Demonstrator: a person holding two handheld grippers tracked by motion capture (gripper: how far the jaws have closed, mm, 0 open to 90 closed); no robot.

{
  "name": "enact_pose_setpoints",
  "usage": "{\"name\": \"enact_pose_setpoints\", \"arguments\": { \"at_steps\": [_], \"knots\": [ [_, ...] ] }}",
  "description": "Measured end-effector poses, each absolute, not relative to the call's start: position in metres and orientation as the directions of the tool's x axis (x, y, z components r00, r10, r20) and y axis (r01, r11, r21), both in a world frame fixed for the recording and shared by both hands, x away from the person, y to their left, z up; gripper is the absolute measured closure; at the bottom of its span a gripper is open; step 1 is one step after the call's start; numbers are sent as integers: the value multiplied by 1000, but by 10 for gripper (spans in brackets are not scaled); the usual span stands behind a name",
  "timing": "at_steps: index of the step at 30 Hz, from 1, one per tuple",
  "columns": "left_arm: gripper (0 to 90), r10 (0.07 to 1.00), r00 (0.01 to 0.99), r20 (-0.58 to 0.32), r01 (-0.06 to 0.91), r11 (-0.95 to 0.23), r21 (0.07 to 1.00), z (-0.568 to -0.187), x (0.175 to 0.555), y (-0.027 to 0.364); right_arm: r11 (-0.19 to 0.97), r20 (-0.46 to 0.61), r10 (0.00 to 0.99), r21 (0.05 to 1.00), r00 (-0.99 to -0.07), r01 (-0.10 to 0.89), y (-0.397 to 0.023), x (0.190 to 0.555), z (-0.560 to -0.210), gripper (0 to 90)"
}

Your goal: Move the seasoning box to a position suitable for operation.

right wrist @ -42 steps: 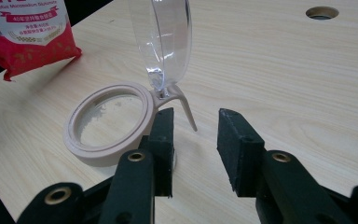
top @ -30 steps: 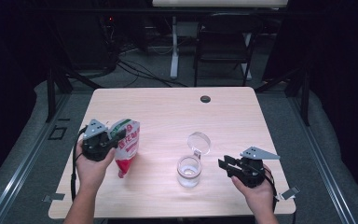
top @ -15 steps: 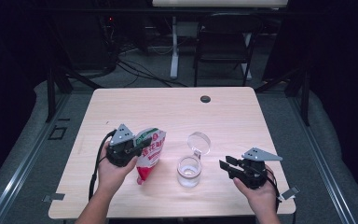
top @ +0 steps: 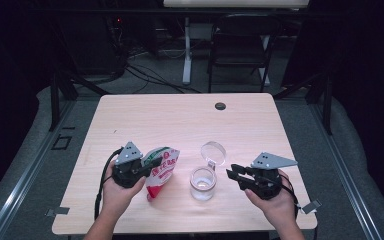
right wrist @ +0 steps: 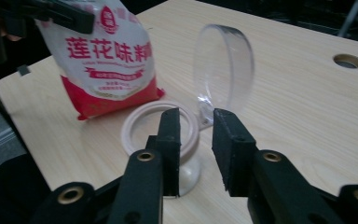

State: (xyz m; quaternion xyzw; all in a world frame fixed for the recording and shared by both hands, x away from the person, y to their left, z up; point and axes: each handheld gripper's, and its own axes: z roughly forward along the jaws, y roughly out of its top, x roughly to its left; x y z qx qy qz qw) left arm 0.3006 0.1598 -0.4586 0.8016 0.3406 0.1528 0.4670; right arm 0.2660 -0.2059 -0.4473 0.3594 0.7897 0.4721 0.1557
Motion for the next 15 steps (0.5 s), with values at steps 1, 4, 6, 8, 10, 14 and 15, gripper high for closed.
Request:
{"name": "enact_pose_setpoints", "arguments": {
  "at_steps": [1, 4, 6, 8, 10, 14, 15],
  "knots": [
    [900, 687, 722, -78, 407, -331, 851, -459, 300, 161, 302, 94, 706, 856, -702, 419, -203, 266, -446, 753],
    [900, 686, 722, -93, 417, -323, 850, -461, 297, 163, 322, 91, 686, 852, -722, 413, -195, 268, -444, 776],
    [900, 686, 720, -105, 425, -317, 848, -464, 296, 164, 338, 91, 670, 846, -737, 412, -190, 270, -444, 785],
    [900, 685, 719, -117, 433, -310, 847, -468, 295, 164, 357, 89, 654, 839, -751, 411, -184, 274, -444, 792],
    [900, 686, 718, -116, 436, -313, 844, -470, 293, 163, 373, 85, 643, 833, -761, 409, -177, 277, -445, 794],
    [900, 680, 725, -112, 431, -321, 844, -472, 291, 159, 390, 91, 619, 827, -781, 406, -163, 285, -447, 793],
    [900, 681, 725, -106, 426, -322, 846, -473, 291, 158, 399, 92, 609, 822, -787, 405, -160, 287, -447, 793]
  ]
}}
